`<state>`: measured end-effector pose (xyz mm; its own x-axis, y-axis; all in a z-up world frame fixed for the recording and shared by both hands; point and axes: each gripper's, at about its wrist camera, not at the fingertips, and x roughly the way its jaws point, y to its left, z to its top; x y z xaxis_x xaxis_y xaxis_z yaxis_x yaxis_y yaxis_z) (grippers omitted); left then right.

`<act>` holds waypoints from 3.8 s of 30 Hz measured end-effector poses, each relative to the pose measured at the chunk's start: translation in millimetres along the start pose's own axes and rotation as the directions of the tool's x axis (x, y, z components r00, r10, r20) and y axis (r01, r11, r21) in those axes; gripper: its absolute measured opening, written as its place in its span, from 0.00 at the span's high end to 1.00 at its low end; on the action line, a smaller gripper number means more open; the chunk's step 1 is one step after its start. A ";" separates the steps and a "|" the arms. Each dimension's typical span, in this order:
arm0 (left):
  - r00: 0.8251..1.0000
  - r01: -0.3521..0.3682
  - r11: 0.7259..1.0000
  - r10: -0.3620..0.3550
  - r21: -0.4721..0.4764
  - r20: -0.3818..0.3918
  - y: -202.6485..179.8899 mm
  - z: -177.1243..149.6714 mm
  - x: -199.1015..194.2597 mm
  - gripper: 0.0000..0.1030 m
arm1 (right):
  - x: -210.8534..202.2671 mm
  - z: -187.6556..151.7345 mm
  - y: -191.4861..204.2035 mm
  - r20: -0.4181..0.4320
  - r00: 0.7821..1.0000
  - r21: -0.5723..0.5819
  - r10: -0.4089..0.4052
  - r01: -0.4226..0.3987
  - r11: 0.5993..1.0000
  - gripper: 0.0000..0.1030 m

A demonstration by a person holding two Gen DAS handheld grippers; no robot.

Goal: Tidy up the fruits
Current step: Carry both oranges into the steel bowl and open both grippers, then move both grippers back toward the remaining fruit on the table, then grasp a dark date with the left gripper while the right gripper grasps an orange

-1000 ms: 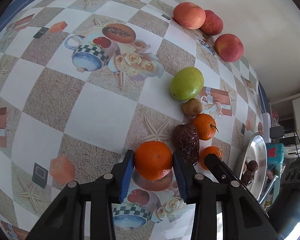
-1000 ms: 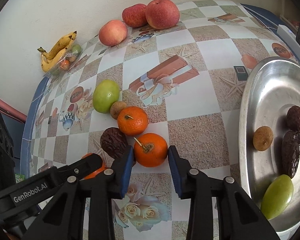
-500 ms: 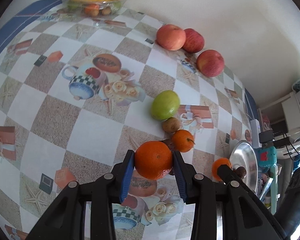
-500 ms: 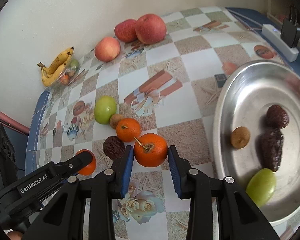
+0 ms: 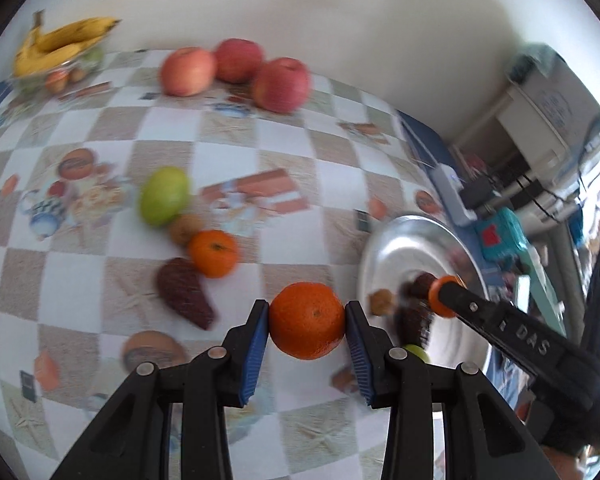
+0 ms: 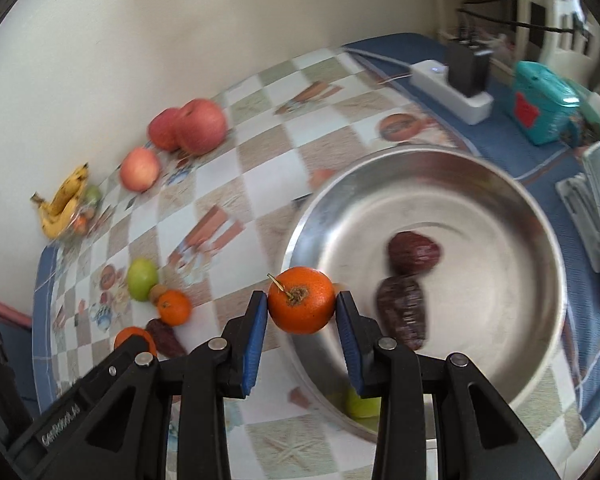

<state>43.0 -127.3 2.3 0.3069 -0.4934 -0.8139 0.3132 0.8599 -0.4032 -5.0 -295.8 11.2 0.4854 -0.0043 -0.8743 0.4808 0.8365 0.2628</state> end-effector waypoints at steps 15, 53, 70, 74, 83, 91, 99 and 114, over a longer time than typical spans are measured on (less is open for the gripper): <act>0.995 0.100 0.976 -0.097 0.193 -0.030 -68.5 -15.6 26.0 0.50 | -24.5 11.9 -66.4 0.053 0.995 0.153 -0.082 0.073 0.986 0.63; 0.900 -0.376 0.849 0.430 -0.371 0.070 150.8 18.9 -70.8 0.00 | 8.5 -24.7 69.2 -0.054 0.995 -0.245 0.086 -0.097 0.965 0.63; 0.906 -0.387 0.855 0.422 -0.346 0.029 148.1 17.3 -36.6 0.00 | 50.6 -38.5 85.5 -0.104 0.994 -0.328 0.035 -0.068 0.942 0.11; 0.921 -0.365 0.880 0.390 -0.304 0.021 141.1 20.6 -23.9 0.00 | 55.6 -37.5 85.5 -0.110 0.993 -0.327 0.040 -0.074 0.942 0.11; 0.961 -0.265 0.924 0.276 -0.276 -0.002 123.3 21.4 -0.3 0.06 | 63.5 -32.1 85.3 -0.089 0.995 -0.310 0.054 -0.079 0.947 0.11; 0.992 -0.118 0.945 0.125 -0.304 0.004 114.8 22.0 7.6 0.33 | 53.2 -25.1 83.1 -0.024 0.998 -0.292 0.061 -0.065 0.954 0.11; 0.997 -0.077 0.934 0.076 -0.349 -0.017 119.4 19.1 14.4 0.52 | 48.3 -25.2 83.0 0.013 1.000 -0.305 0.027 -0.022 0.952 0.11; 0.998 0.030 0.901 -0.049 -0.433 -0.032 123.6 11.5 27.0 0.68 | 46.4 -22.0 77.3 0.028 0.999 -0.268 0.027 -0.019 0.963 0.11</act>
<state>100.3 -35.9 -64.7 0.2619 -0.5304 -0.8063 -0.0981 0.8165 -0.5690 38.6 -219.2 -18.0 0.5189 0.0031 -0.8548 0.2580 0.9528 0.1601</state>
